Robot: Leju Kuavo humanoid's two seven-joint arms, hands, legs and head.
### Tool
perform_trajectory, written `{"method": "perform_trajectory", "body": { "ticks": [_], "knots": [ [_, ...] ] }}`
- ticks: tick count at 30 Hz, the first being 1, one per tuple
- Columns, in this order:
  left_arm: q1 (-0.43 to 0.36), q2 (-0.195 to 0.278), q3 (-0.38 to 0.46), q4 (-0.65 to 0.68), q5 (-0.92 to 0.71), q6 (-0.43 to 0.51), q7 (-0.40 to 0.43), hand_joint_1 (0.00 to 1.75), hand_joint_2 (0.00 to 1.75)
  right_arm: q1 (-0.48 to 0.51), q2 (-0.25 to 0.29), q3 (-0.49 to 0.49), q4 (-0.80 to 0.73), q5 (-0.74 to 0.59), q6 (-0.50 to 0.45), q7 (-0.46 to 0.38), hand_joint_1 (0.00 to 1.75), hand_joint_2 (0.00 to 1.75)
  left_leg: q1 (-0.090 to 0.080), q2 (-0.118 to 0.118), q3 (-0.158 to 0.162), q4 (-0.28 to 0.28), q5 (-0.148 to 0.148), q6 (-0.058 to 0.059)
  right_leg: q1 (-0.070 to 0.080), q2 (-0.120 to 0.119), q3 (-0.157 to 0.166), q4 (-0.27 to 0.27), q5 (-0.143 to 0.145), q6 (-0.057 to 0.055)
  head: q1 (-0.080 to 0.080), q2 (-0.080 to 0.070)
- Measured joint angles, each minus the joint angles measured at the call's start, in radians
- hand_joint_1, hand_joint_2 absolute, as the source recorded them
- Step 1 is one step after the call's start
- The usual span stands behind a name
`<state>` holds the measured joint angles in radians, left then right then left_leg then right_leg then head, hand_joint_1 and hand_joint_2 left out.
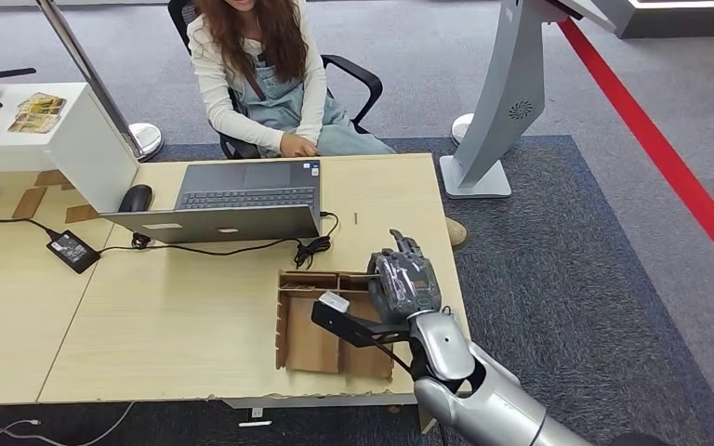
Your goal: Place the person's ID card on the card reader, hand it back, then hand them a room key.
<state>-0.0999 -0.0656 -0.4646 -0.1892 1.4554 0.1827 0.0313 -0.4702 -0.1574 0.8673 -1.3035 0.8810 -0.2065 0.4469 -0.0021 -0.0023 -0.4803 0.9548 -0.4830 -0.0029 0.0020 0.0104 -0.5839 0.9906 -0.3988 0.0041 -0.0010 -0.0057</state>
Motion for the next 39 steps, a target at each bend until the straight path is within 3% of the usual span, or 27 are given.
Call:
{"method": "perform_trajectory", "body": {
  "ticks": [15, 31, 36, 39],
  "knots": [
    [0.001, 0.0, 0.0, 0.0, -0.019, -0.006, -0.016, 0.0, 0.0, -0.284, -0.014, -0.061, -0.058, -0.322, -0.009, -0.055, 1.75, 1.75, 0.0, 0.0, 0.001, 0.0, 0.001, -0.001, 0.0, 0.0, 0.0, 0.0, 0.0, 0.0, 0.0, 0.0],
    [0.001, -0.002, 0.0, 0.0, -0.024, -0.009, -0.016, 0.0, 0.0, -0.331, 0.003, -0.053, -0.02, -0.499, 0.002, -0.107, 1.75, 1.75, 0.0, 0.0, 0.0, 0.0, 0.001, -0.001, 0.0, 0.0, 0.0, 0.0, 0.0, 0.0, 0.0, 0.0],
    [0.0, -0.002, -0.002, 0.0, -0.047, -0.008, -0.012, 0.0, 0.0, -0.429, 0.037, -0.05, 0.059, -0.545, -0.025, -0.154, 1.75, 1.75, 0.001, 0.0, -0.001, 0.0, 0.001, -0.001, 0.0, 0.0, 0.0, 0.001, 0.0, 0.0, 0.0, 0.0],
    [-0.001, -0.002, -0.004, 0.0, -0.06, -0.008, -0.008, 0.0, 0.0, -0.511, 0.086, -0.043, 0.145, -0.569, -0.041, -0.2, 1.75, 1.75, 0.002, 0.0, -0.001, 0.0, 0.001, -0.001, 0.0, 0.0, 0.0, 0.001, 0.001, 0.0, 0.0, 0.0]
  ]
}}
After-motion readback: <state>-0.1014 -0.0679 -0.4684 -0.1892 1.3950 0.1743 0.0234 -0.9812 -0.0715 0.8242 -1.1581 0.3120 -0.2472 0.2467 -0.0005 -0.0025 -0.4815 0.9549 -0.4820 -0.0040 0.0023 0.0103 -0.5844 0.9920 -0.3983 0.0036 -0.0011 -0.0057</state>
